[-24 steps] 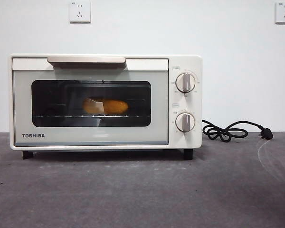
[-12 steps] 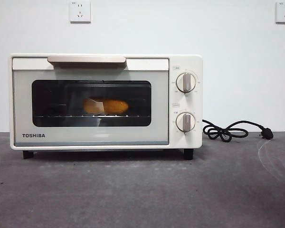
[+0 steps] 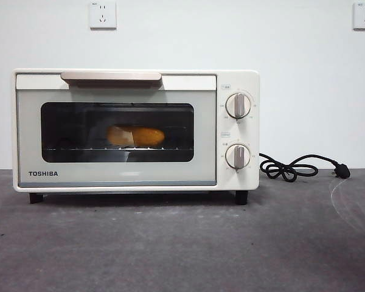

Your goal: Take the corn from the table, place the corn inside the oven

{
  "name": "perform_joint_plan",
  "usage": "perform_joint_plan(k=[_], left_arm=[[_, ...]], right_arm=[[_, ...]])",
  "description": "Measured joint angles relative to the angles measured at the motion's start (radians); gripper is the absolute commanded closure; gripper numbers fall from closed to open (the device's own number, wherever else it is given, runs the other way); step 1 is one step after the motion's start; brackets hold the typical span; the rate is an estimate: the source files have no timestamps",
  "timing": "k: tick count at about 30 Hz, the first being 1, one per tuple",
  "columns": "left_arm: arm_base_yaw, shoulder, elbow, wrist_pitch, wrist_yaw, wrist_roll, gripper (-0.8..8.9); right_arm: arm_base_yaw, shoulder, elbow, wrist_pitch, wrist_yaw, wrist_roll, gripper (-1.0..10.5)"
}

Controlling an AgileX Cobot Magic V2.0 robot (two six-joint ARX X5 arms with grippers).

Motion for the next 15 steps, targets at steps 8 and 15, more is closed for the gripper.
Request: perform_joint_plan(k=[8,15], left_arm=[[0.000,-0.087,0.000,0.031,0.000,0.000,8.17],[0.000,-0.087,0.000,0.031,0.000,0.000,8.17]], right_arm=[[0.000,0.000,0.000,0.000,0.000,0.000,9.6],[0.000,0.000,0.000,0.000,0.000,0.000,9.6]])
